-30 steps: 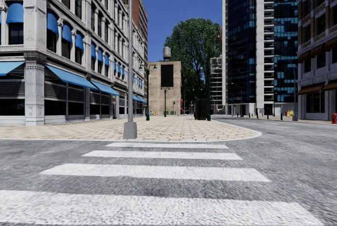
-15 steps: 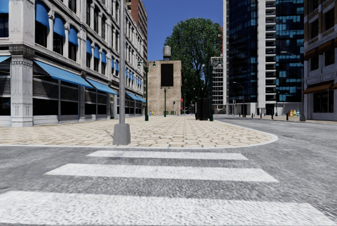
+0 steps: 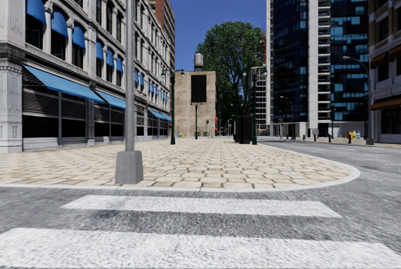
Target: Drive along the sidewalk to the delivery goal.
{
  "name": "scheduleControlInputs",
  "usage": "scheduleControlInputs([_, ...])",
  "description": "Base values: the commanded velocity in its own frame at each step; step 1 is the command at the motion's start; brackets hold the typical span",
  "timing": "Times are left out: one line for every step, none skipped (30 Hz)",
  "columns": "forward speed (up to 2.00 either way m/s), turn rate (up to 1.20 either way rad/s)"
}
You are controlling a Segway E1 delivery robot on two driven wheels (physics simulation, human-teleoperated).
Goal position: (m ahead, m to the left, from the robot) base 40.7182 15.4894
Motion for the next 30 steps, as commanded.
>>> scheduleControlInputs([2.00,0.00])
scheduleControlInputs([2.00,0.00])
scheduleControlInputs([2.00,0.00])
scheduleControlInputs([2.00,0.00])
scheduleControlInputs([2.00,0.00])
scheduleControlInputs([2.00,0.00])
scheduleControlInputs([2.00,0.00])
scheduleControlInputs([2.00,0.00])
scheduleControlInputs([2.00,0.00])
scheduleControlInputs([2.00,0.00])
scheduleControlInputs([2.00,0.00])
scheduleControlInputs([2.00,0.00])
scheduleControlInputs([2.00,0.00])
scheduleControlInputs([2.00,0.00])
scheduleControlInputs([2.00,0.00])
scheduleControlInputs([2.00,0.00])
scheduleControlInputs([2.00,0.00])
scheduleControlInputs([2.00,0.00])
scheduleControlInputs([2.00,0.00])
scheduleControlInputs([2.00,0.00])
scheduleControlInputs([2.00,0.00])
scheduleControlInputs([2.00,0.00])
scheduleControlInputs([2.00,0.00])
scheduleControlInputs([2.00,0.00])
scheduleControlInputs([2.00,0.00])
scheduleControlInputs([2.00,0.00])
scheduleControlInputs([2.00,0.00])
scheduleControlInputs([2.00,0.00])
scheduleControlInputs([2.00,0.00])
scheduleControlInputs([2.00,0.00])
